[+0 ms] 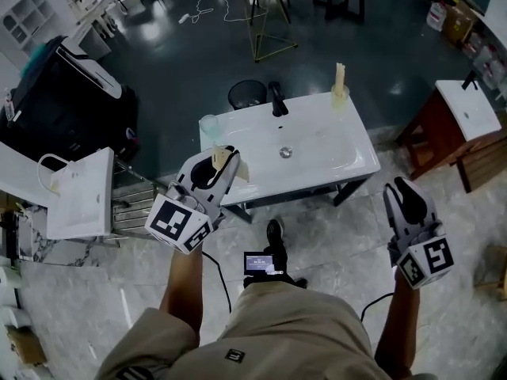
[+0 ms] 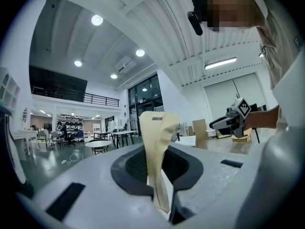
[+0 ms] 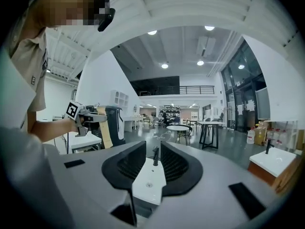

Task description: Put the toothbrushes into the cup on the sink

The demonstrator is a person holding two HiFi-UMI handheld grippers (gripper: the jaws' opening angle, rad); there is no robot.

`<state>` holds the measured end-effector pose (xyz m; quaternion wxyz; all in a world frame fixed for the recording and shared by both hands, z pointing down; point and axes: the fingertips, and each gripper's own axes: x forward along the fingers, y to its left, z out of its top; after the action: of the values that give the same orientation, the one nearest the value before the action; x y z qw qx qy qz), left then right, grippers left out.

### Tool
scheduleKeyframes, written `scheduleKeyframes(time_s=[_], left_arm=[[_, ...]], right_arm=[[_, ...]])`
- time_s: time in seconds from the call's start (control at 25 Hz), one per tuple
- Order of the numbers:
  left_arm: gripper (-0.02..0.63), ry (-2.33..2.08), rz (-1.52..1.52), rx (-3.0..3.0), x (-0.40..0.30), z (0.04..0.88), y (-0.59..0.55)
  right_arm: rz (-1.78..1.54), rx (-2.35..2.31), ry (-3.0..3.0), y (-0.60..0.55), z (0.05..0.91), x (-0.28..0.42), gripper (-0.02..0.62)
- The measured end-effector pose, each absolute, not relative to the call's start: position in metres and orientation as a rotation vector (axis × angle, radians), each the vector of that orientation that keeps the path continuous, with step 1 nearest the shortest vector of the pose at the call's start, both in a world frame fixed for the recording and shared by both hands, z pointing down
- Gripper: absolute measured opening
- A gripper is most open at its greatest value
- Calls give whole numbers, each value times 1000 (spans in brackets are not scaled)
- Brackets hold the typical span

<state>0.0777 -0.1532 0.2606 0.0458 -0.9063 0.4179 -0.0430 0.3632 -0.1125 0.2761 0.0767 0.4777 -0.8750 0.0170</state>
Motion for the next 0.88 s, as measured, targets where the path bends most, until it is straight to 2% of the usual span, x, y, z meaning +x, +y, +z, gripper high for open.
scheduleKeyframes(time_s=[0.4,0.88], left_arm=[[44,1309,-96,-2725,40,246,-160],[43,1367,-51,-2722,-53,273,-275]], right_arm=[[66,1365,-2658,-97,271,316,87],[162,1286,-2623,-181,302,211,86]])
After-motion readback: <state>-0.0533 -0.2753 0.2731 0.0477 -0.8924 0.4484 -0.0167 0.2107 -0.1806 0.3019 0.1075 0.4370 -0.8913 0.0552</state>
